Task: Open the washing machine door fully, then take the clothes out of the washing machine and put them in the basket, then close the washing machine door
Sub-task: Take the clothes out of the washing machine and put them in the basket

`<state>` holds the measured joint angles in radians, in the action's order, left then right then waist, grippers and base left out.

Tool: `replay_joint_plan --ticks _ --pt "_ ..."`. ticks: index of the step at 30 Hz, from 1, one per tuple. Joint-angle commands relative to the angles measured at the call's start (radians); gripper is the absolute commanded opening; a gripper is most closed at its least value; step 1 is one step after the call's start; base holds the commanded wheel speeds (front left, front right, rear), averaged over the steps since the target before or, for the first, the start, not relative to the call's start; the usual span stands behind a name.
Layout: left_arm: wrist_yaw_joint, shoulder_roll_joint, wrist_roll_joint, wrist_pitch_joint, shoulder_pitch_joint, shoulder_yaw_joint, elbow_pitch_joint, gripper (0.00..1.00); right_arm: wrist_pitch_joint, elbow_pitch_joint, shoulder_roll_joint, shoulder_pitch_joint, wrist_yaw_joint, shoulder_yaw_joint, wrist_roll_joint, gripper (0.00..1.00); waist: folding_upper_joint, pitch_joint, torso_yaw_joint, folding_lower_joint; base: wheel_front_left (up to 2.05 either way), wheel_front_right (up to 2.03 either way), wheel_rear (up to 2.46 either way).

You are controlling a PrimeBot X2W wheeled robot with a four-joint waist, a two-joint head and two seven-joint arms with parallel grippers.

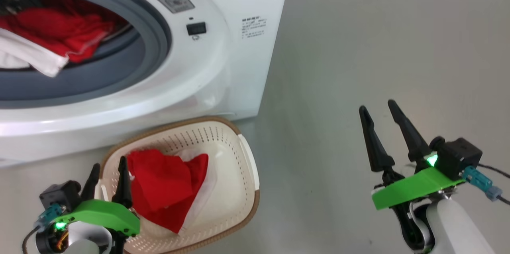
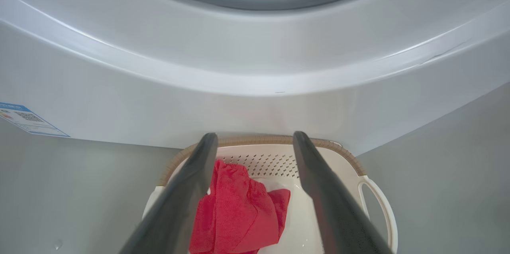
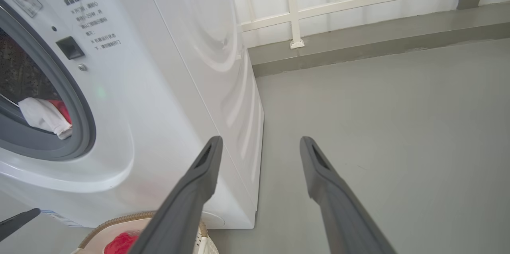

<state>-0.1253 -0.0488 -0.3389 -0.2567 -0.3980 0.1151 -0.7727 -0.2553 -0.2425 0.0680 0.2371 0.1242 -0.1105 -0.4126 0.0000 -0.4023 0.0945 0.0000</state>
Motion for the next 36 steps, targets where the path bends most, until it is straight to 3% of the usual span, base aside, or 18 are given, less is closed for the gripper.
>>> replay_joint_plan --ticks 1,15,36 --pt "-0.005 -0.022 0.009 -0.005 0.033 0.031 0.035 1.00 -0.006 0.014 0.015 -0.029 0.007 -0.024 -0.002 1.00 0.0000 0.059 -0.010 0.0000 0.00 0.00 0.00" --pt "-0.005 -0.011 0.039 -0.005 0.150 0.044 0.261 1.00 -0.006 -0.005 0.048 -0.089 0.007 -0.017 -0.011 1.00 0.0000 0.199 -0.034 0.0000 0.00 0.00 0.00" --pt "-0.005 -0.002 0.111 -0.005 0.368 0.059 0.585 1.00 -0.006 0.008 0.060 -0.183 0.007 0.003 -0.019 1.00 0.0000 0.281 -0.059 0.0000 0.00 0.00 0.00"
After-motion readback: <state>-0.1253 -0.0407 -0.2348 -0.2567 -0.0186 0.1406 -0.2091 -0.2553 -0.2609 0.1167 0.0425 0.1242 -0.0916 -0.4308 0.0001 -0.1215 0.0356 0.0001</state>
